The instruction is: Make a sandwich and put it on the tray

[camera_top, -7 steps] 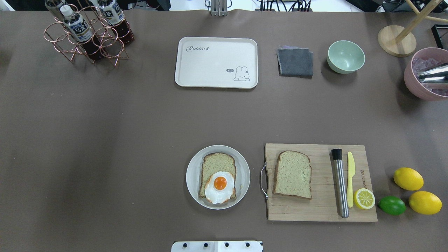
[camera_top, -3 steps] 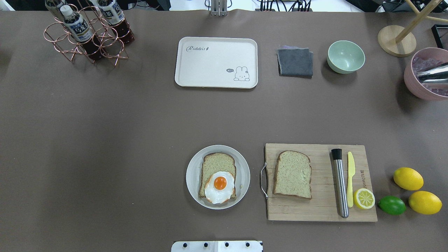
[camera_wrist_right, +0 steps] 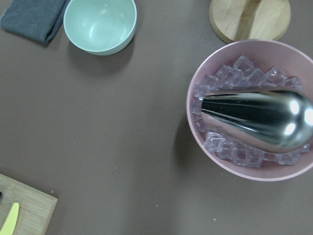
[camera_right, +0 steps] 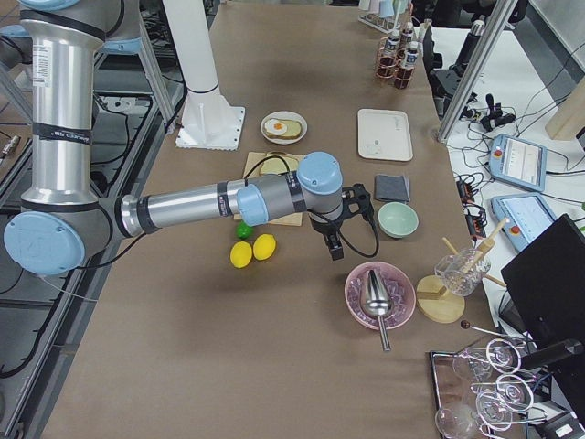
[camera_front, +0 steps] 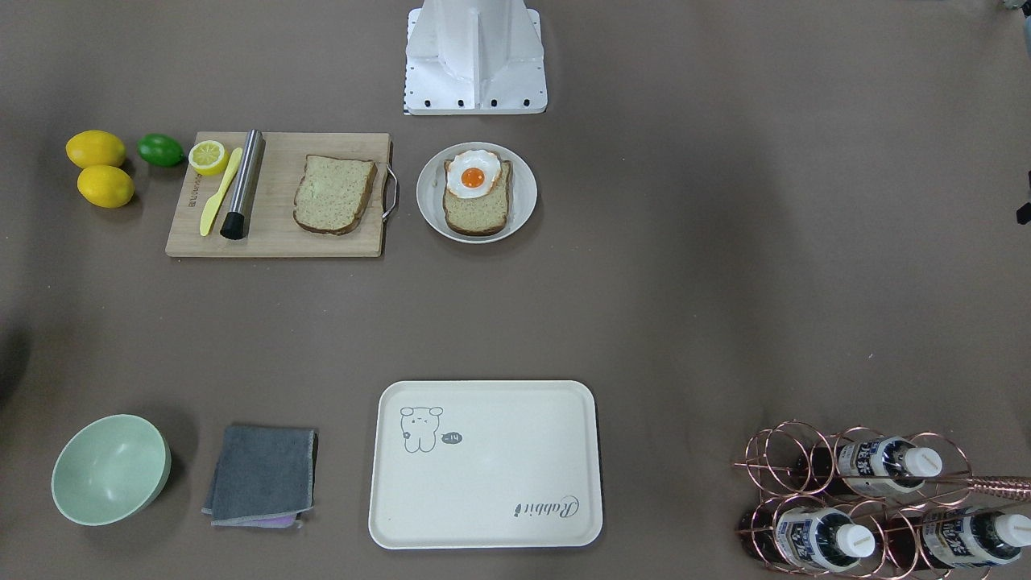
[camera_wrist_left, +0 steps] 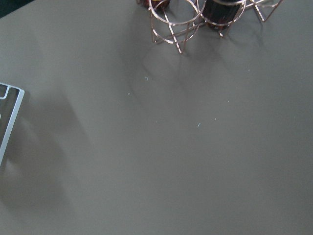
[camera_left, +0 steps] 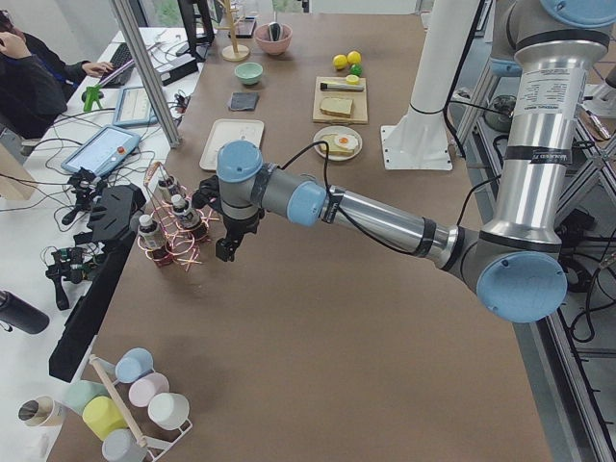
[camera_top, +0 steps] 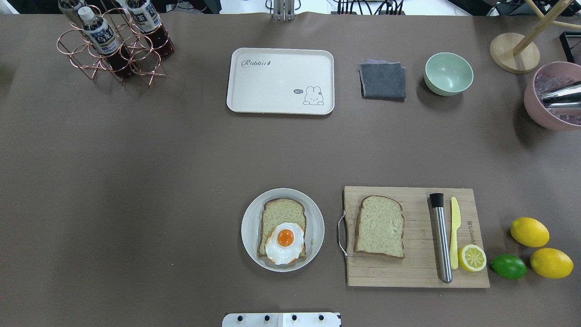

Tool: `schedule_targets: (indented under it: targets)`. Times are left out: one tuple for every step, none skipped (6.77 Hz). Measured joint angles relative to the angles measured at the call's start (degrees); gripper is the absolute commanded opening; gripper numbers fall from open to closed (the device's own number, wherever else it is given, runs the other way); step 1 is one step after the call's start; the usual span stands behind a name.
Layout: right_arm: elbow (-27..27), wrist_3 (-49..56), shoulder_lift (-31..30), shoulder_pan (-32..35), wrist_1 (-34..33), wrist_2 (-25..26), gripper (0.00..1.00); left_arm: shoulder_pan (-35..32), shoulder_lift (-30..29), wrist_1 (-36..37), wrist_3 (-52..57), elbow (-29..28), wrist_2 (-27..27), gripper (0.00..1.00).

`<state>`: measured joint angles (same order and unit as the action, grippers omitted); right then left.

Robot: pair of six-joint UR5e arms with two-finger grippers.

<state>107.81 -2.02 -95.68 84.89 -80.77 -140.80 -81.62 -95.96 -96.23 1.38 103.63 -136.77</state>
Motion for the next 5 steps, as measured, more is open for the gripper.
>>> schedule_targets:
  targets:
    - [0.0,-5.1,0.1,-2.5,2.7,-0.2,1.0,3.6,0.0,-4.0,-9.4,0.9,0.2,0.98]
    - [0.1,-13.1,0.2,-6.0,5.8,1.3,1.0,7.7,-0.1,-7.8,-18.4,1.7,0.3,0.98]
    - [0.3,-21.8,0.6,-10.0,9.0,4.0,0.99,11.0,-0.1,-11.3,-25.8,2.3,0.4,0.98]
    - [0.7,-30.8,1.2,-14.7,12.1,7.1,0.99,14.4,0.0,-15.0,-33.5,3.2,0.5,0.98]
    - [1.8,-38.9,1.7,-19.6,14.0,10.2,0.99,18.8,0.1,-18.3,-41.3,4.5,1.3,0.98]
